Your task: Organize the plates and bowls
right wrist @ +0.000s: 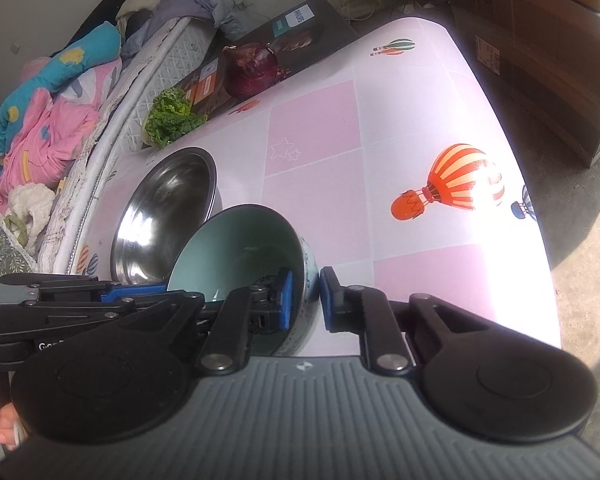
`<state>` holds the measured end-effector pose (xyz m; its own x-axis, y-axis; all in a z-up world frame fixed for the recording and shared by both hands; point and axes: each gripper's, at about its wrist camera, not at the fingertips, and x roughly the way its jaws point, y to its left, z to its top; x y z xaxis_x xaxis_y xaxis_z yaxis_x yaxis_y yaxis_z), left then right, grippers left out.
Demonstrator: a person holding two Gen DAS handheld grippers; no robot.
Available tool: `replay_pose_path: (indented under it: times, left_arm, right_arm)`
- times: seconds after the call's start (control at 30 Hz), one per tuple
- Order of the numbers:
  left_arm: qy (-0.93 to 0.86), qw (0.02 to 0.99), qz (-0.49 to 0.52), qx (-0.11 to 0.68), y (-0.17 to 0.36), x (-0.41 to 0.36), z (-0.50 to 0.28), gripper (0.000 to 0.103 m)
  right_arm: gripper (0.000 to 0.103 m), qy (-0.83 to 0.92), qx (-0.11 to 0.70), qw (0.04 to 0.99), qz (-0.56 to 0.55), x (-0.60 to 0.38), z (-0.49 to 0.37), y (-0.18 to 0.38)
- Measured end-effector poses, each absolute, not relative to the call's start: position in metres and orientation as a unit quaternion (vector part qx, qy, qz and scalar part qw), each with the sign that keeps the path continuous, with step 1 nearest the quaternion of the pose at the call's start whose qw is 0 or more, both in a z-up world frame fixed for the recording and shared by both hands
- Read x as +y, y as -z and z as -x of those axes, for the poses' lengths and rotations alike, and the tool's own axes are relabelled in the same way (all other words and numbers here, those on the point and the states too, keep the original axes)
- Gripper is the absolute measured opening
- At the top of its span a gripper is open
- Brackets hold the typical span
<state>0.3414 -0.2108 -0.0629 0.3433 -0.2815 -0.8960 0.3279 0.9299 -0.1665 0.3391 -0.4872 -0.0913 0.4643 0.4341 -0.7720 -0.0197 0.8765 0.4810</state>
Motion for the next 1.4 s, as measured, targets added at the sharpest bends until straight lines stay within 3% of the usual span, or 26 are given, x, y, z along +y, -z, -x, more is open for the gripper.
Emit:
replay_pose_path:
  times: [1.4]
  left_arm:
    - [0.202, 0.787, -0.034, 0.582, 0.091, -0.230, -0.358, 0.017]
  right_arm:
    - [0.015, -0.132, 0.524, 0.814, -0.212, -0.487, -0.352, 0.112]
